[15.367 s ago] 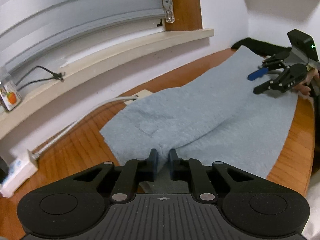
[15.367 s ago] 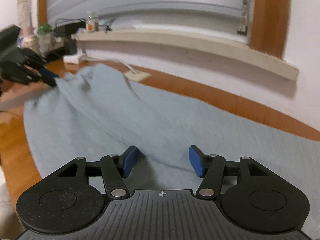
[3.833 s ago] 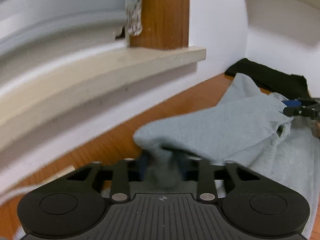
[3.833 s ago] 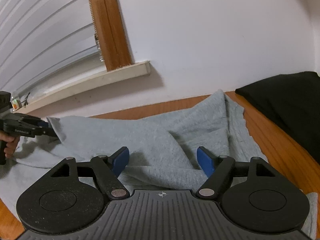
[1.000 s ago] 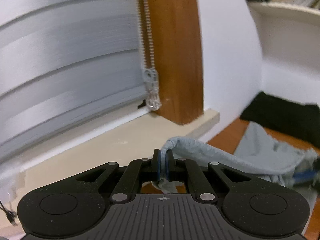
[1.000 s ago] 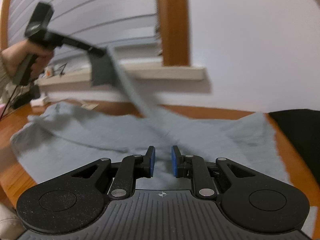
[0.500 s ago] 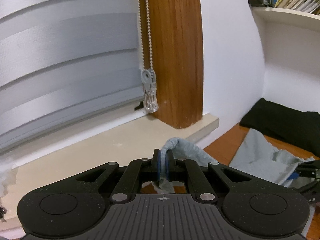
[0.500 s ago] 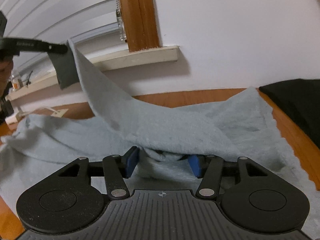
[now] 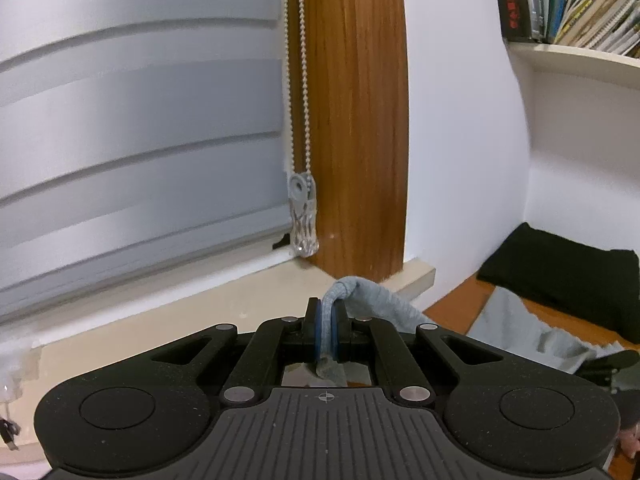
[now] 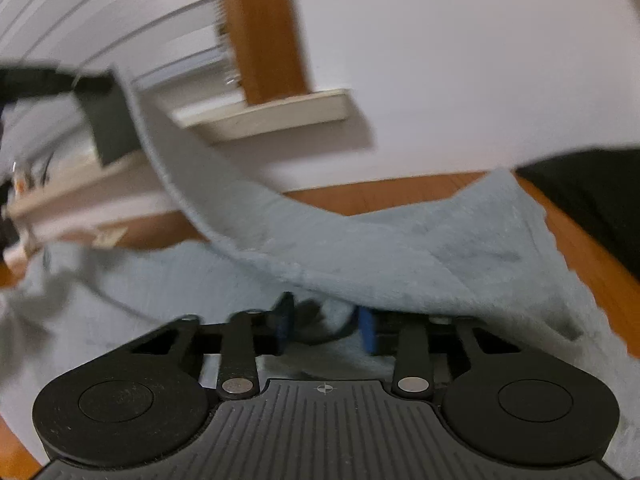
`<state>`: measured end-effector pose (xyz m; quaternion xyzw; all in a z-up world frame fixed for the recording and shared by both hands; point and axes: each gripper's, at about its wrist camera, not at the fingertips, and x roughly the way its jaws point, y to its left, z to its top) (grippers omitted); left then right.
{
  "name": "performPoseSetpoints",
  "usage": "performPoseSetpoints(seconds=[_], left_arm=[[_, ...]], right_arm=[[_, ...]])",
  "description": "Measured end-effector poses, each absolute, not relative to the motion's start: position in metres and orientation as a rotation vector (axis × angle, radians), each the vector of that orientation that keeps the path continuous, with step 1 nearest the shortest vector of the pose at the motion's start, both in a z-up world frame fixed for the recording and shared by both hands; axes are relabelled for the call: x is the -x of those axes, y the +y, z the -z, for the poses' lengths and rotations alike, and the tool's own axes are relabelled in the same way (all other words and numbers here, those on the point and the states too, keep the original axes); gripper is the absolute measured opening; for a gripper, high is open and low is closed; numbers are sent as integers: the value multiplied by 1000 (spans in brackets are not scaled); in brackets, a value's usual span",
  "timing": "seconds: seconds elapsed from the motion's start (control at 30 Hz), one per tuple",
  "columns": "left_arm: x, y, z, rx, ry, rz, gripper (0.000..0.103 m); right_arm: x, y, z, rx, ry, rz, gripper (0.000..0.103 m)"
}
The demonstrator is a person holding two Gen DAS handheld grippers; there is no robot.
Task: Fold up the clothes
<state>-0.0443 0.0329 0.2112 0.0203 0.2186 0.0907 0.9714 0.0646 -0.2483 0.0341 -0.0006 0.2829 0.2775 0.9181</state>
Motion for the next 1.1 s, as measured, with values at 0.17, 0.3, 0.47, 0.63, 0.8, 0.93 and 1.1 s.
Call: performPoseSetpoints(seconds=[0.17,0.3,0.47,0.63,0.8,0.93,1.1], left_arm=[[49,23,-236,-80,427,-177,5],[52,21,-261,-112,425,-174,5],[54,26,-277,-115,496,-153,5],[62,48,-252,-99,659,-138,5],[74,81,-190,-58,858,-140,8],[81,98,-166,-17,869,-175,19],[97,102,-170,-21,748,-238,46]], right_arm=[[-53,-264,-52,22,553,-610,4],[-24,-281,-78,65,513,-664,4],[16,-292,-95,132,514,-756,4],[31,-296,-87,203,533,-794,1],[29,-294,-70,224,568,-799,1],[27,-285,-66,229,557,-794,2],[26,-270,-70,250,519,-800,8]])
